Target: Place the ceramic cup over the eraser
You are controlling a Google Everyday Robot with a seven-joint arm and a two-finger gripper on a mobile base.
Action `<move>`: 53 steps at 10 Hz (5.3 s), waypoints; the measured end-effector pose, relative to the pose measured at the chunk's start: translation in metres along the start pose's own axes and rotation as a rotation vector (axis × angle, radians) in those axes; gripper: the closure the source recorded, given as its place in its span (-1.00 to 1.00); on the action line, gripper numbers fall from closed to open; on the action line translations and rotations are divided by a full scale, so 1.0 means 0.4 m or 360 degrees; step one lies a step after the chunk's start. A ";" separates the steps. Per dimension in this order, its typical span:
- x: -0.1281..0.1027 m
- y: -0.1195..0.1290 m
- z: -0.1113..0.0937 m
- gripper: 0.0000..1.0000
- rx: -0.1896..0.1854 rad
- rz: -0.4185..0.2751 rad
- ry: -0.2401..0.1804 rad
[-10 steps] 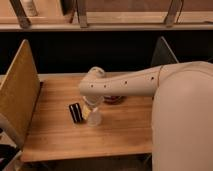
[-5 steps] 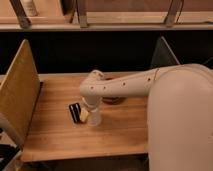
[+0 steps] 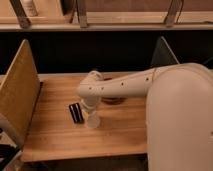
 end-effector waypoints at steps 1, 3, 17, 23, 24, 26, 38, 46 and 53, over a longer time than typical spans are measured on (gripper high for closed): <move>0.003 -0.005 -0.005 0.41 0.0007 0.0004 0.0002; 0.002 -0.008 -0.011 0.80 0.0010 0.0027 -0.0009; -0.034 -0.109 -0.515 1.00 0.0511 0.0020 -0.0189; -0.152 0.042 -0.592 1.00 0.0493 -0.0219 -0.0258; -0.169 0.076 -0.582 1.00 0.0442 -0.0254 -0.0276; -0.195 0.124 -0.569 1.00 0.0355 -0.0301 -0.0311; -0.255 0.150 -0.431 1.00 0.0153 -0.0455 -0.0188; -0.233 0.092 -0.347 1.00 0.0113 -0.0351 -0.0129; -0.219 0.137 -0.222 1.00 -0.0100 -0.0286 -0.0183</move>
